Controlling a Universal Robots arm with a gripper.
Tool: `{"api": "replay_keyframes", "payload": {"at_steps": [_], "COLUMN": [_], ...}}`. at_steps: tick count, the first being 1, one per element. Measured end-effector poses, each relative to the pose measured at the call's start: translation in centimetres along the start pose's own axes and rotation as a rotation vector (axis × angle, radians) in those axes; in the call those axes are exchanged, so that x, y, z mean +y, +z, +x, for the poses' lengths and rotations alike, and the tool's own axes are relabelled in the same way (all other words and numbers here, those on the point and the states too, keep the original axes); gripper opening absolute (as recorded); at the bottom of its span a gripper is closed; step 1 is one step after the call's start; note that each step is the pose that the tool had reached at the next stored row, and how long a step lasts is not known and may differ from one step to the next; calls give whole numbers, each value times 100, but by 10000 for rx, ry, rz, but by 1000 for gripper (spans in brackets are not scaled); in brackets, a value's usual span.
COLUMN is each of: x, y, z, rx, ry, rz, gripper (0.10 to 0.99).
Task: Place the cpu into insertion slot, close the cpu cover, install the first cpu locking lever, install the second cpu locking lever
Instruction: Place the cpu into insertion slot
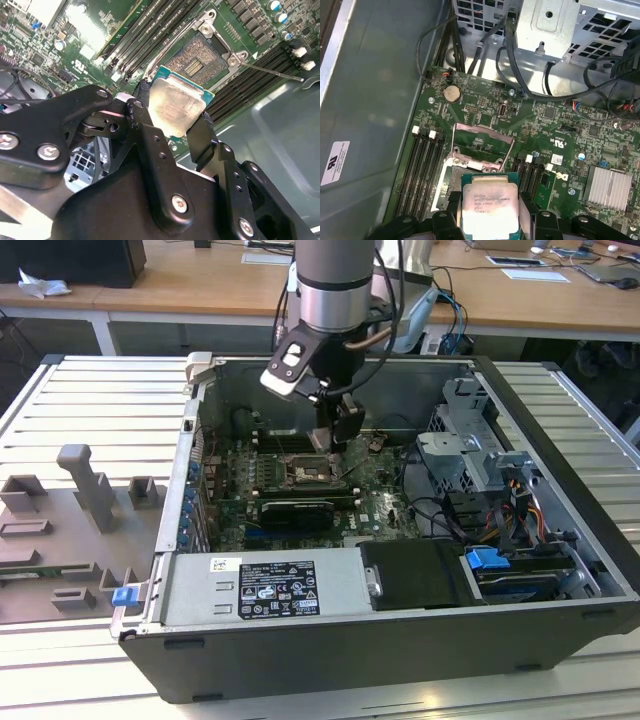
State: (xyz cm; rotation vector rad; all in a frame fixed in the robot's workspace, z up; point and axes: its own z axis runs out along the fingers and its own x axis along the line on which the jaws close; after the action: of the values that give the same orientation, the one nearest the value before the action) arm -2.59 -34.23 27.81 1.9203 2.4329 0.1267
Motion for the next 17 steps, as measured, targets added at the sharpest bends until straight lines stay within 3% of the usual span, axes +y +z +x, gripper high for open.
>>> {"api": "replay_keyframes", "payload": {"at_steps": [5,7,11,17], "x": [-4,-6,-9,-50], "y": [34,60,101,170], "z": [0,-1,-2,5], "rx": [-52,-99,-167,-192], "ry": [606,1220,1902,2086], "rz": [0,8,-3,-4], "gripper": [541,541,541,541]}}
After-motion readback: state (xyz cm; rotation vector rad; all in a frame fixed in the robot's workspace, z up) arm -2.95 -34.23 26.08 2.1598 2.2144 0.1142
